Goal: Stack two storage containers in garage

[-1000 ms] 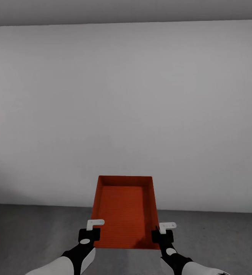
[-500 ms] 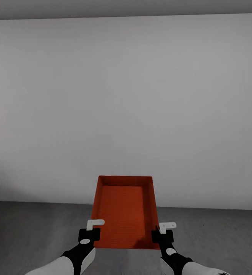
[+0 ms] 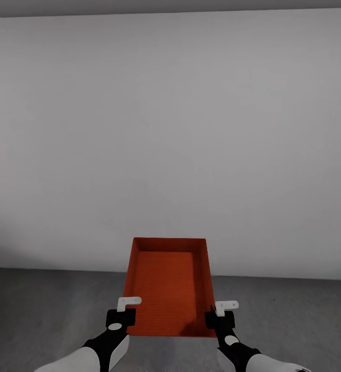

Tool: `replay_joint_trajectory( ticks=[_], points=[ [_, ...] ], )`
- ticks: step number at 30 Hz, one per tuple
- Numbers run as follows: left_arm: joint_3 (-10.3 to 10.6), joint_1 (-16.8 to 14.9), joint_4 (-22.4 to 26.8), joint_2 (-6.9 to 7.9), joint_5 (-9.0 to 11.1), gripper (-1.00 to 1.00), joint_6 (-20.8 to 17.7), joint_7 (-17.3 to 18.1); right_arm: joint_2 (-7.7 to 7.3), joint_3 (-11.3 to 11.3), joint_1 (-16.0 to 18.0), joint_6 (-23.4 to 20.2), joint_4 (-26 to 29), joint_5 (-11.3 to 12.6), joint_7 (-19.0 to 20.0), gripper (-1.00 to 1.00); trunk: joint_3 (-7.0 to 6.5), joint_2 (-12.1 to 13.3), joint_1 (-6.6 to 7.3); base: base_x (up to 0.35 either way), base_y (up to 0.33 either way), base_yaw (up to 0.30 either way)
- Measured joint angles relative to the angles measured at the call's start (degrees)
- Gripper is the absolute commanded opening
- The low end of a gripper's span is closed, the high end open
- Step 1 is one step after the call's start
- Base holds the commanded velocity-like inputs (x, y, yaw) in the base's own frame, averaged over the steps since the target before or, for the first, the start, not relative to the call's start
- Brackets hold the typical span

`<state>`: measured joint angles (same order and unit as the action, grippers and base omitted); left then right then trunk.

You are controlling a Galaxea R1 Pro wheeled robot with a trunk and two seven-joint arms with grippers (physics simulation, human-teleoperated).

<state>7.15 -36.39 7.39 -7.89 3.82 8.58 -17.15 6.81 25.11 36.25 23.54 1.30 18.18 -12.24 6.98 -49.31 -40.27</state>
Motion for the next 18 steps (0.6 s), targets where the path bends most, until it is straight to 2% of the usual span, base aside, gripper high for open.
replay_joint_trajectory(
  ticks=[18],
  points=[
    [0.1,0.0,0.0,0.00,0.1,-1.00,-0.1,0.0,0.00,0.0,0.0,0.0,0.0,0.0,0.0,-1.00,1.66,0.0,0.00,0.000,0.000,0.000]
  ],
)
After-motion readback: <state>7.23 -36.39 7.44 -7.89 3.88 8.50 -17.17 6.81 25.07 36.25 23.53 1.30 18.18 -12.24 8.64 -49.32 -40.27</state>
